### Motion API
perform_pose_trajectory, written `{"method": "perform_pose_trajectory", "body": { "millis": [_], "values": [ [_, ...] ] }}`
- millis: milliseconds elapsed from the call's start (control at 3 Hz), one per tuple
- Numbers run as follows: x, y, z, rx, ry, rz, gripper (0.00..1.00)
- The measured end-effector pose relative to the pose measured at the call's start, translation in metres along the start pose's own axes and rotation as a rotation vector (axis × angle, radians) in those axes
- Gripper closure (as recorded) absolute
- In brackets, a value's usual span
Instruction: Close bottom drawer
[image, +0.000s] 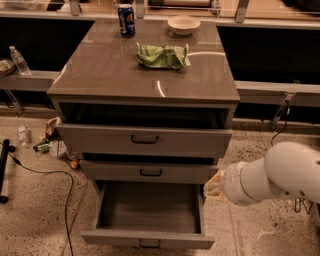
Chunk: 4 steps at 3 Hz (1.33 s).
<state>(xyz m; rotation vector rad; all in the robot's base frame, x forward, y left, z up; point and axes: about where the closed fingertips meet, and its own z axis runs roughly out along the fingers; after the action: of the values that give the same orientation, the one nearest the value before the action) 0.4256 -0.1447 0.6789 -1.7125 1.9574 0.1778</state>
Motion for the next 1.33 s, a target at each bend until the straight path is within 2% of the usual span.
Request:
{"method": "perform_pose_trajectory", "body": {
  "millis": [333, 667, 1000, 1333],
  "values": [
    [0.011, 0.023, 0.062, 0.004, -0.080, -0.040, 1.00],
    [0.016, 0.036, 0.128, 0.019, -0.136, -0.090, 1.00],
    [0.019, 0.030, 0.136, 0.045, -0.144, -0.070, 1.00],
    [0.025, 0.035, 0.140, 0.042, -0.150, -0.056, 1.00]
  ]
}}
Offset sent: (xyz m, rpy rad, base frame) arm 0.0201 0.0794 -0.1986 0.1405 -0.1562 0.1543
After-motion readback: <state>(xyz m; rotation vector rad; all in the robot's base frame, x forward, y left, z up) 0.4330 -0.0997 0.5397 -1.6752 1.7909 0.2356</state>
